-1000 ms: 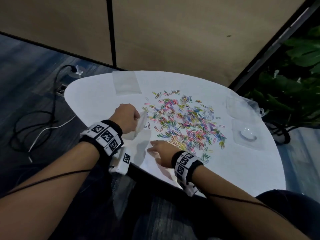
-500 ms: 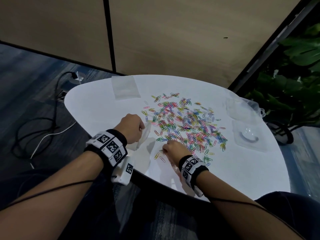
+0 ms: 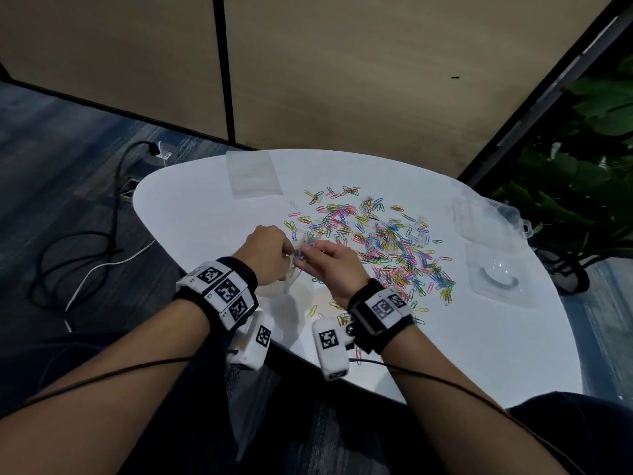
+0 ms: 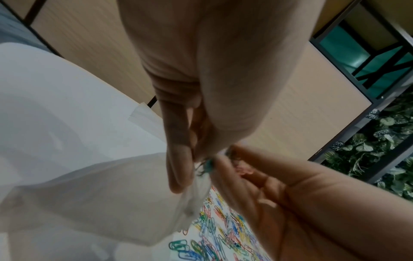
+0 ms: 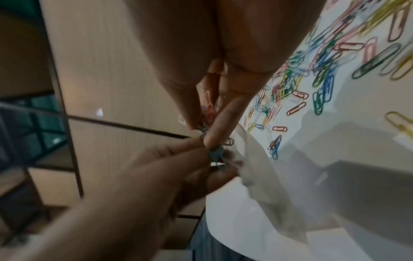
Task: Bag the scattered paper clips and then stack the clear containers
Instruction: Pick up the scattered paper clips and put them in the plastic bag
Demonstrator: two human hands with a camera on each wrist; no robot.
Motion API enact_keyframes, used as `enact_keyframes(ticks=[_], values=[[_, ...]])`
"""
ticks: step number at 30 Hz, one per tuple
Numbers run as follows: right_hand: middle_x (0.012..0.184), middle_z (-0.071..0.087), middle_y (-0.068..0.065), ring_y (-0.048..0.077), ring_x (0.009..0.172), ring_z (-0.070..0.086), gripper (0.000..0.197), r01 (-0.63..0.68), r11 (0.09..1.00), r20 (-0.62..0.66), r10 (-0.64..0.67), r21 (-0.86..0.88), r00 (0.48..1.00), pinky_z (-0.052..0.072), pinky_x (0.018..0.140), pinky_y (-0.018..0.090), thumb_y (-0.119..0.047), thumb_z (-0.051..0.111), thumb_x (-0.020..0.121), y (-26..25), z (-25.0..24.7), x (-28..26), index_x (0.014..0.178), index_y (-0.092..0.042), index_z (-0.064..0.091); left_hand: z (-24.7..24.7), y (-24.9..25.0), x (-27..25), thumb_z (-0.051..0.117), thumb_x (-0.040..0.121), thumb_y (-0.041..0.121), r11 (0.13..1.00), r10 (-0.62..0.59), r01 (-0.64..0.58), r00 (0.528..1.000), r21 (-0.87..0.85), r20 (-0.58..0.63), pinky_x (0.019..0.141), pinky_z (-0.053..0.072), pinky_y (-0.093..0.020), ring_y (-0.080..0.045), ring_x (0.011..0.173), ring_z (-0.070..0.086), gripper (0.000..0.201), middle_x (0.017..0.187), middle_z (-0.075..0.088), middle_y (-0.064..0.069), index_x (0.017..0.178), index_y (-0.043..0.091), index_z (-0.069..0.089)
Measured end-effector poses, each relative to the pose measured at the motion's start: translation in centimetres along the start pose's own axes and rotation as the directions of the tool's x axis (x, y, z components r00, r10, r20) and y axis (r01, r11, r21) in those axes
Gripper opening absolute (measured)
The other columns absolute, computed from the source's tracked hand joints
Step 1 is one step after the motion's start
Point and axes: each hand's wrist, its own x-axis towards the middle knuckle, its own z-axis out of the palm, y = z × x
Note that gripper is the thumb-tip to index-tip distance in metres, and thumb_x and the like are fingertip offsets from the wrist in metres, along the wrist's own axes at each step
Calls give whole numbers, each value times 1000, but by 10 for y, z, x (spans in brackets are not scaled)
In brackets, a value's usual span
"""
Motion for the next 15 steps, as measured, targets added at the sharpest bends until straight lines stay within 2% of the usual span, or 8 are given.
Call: enact_keyframes(ticks=[2, 3, 5, 7, 9, 11, 12, 15], values=[[87, 69, 16, 19, 76, 70, 4, -13, 996, -55, 9, -84, 998, 60, 80, 26, 2, 63, 91, 7, 11, 1, 94, 4, 64, 0, -2, 0, 56, 83, 1, 1000, 3, -3, 1000, -9, -11, 82, 60, -36, -24, 77, 74, 24, 74, 77, -10, 86, 9, 79], [85, 68, 16, 21, 77, 70, 3, -18, 992, -89, 7, -126, 996, 60, 80, 27, 3, 63, 89, 9, 13, 2, 89, 0, 64, 0, -3, 0, 57, 83, 2, 1000, 0, -1, 1000, -25, -24, 82, 60, -36, -24, 78, 74, 23, 76, 77, -10, 88, 9, 79], [84, 71, 18, 32, 82, 71, 9, 0, 960, -130, -37, -278, 991, 60, 84, 37, -2, 71, 80, 14, 14, 4, 81, -10, 67, 1, -6, 1, 58, 85, 2, 999, 8, -11, 998, -48, -56, 83, 60, -37, -23, 78, 74, 23, 78, 77, -9, 89, 10, 79], [80, 74, 16, 35, 82, 72, 12, 29, 881, -126, -100, -472, 987, 60, 82, 44, -10, 75, 69, 14, 12, 4, 76, -18, 69, 2, -6, 1, 56, 84, 2, 998, 34, -38, 997, -59, -74, 80, 60, -38, -24, 75, 73, 24, 74, 76, -9, 81, 10, 79], [74, 72, 9, 27, 74, 71, 12, 52, 775, -120, -163, -629, 979, 61, 75, 39, -13, 76, 72, 10, 14, 4, 74, -20, 67, 2, -4, 1, 55, 82, 1, 996, 51, -58, 995, -70, -89, 78, 60, -42, -29, 79, 71, 24, 76, 75, -12, 79, 8, 78], [75, 71, 6, 22, 72, 70, 8, 78, 660, -110, -239, -748, 965, 60, 71, 33, -14, 74, 78, 7, 15, 6, 77, -19, 68, 3, -3, 2, 57, 83, 2, 995, 55, -64, 993, -83, -103, 80, 60, -41, -29, 82, 70, 24, 81, 75, -11, 82, 10, 79], [77, 72, 7, 21, 74, 70, 4, 93, 607, -90, -264, -789, 960, 59, 70, 30, -13, 72, 80, 5, 16, 7, 81, -16, 70, 3, -3, 2, 58, 83, 3, 994, 55, -64, 993, -89, -103, 81, 60, -40, -27, 82, 70, 24, 81, 75, -9, 84, 11, 80], [76, 72, 8, 21, 73, 67, 10, 136, 444, -13, -316, -886, 949, 53, 67, 25, -9, 67, 83, 4, 19, 8, 89, -7, 75, 2, -2, 2, 57, 86, 2, 992, 52, -62, 994, -106, -95, 84, 60, -38, -25, 82, 72, 26, 83, 76, -8, 90, 12, 81]])
